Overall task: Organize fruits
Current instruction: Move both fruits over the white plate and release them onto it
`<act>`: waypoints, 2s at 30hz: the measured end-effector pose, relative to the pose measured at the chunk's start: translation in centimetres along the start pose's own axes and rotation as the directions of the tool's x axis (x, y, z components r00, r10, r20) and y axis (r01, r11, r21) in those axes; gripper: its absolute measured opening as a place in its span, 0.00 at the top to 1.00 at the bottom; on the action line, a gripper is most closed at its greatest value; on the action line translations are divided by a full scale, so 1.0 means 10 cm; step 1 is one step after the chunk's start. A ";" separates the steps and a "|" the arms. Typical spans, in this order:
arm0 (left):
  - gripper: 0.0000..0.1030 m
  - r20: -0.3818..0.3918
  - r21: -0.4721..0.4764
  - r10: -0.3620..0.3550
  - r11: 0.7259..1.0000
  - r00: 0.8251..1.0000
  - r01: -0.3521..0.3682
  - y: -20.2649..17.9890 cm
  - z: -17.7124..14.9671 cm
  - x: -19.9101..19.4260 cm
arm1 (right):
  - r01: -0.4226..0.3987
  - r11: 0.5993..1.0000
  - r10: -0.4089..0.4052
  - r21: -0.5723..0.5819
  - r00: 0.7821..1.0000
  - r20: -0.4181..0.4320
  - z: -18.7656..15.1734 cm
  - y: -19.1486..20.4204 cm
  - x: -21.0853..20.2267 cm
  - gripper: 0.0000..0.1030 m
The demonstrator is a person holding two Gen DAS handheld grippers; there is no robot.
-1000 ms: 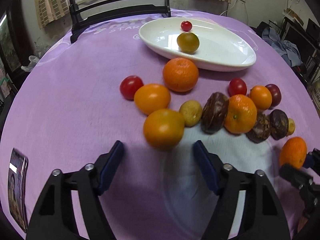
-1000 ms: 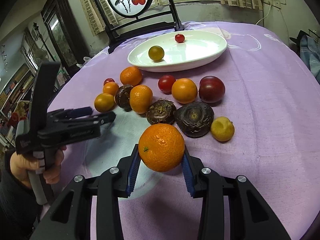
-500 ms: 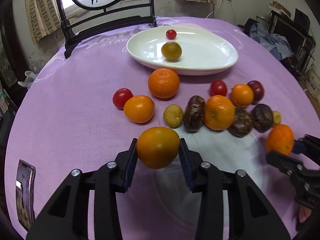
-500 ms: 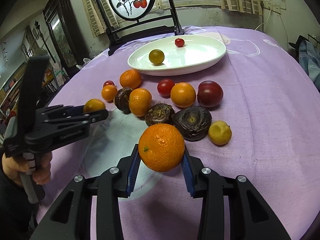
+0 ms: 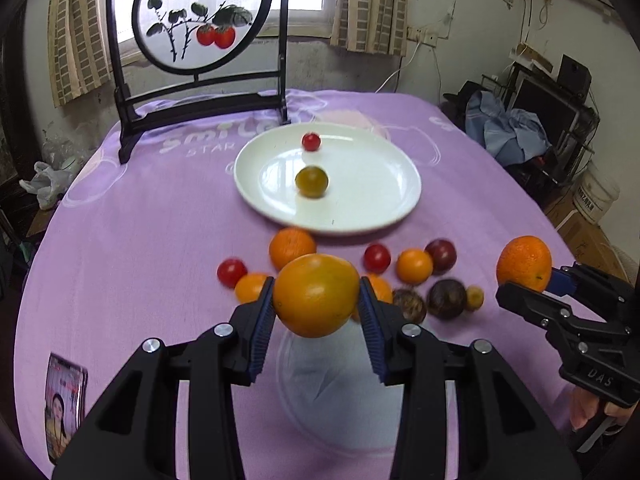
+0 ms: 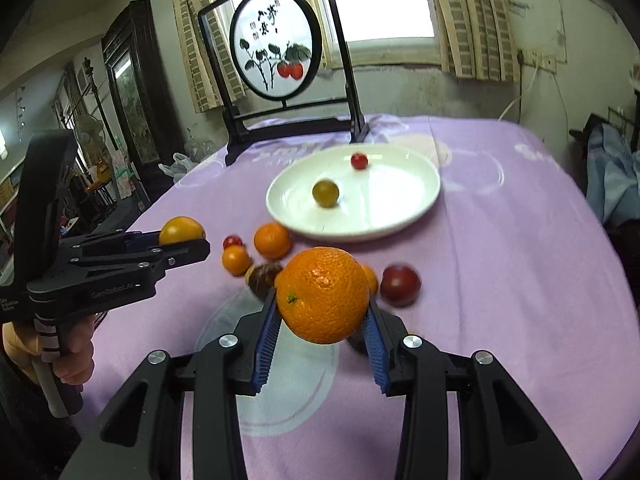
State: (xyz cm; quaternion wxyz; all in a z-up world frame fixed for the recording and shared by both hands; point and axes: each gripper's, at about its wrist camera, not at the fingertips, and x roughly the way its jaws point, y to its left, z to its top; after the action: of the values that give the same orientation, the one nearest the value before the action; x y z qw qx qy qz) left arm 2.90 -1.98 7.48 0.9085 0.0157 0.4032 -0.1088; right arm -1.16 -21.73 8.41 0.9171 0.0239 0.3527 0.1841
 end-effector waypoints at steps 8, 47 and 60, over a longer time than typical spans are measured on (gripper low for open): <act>0.61 -0.029 -0.045 0.024 0.999 0.999 -0.025 0.02 0.65 0.67 | 0.040 0.998 -0.041 -0.041 0.999 -0.018 0.52 -0.08 0.40 0.61; 0.05 -0.074 -0.168 0.143 0.974 0.987 -0.154 0.38 -0.06 0.51 | 0.154 0.988 -0.154 -0.012 0.980 -0.125 -0.01 -0.36 0.40 0.42; 0.05 -0.092 -0.191 0.121 0.972 0.988 -0.136 0.57 -0.36 0.53 | 0.218 0.975 -0.203 0.037 0.949 -0.243 -0.64 -0.33 0.47 0.42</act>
State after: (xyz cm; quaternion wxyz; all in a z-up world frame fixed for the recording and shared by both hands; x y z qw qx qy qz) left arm 4.95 3.06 0.78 0.8939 -0.0435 0.4461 -0.0087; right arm -1.11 -23.65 0.04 0.8815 -0.0068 0.4660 0.0756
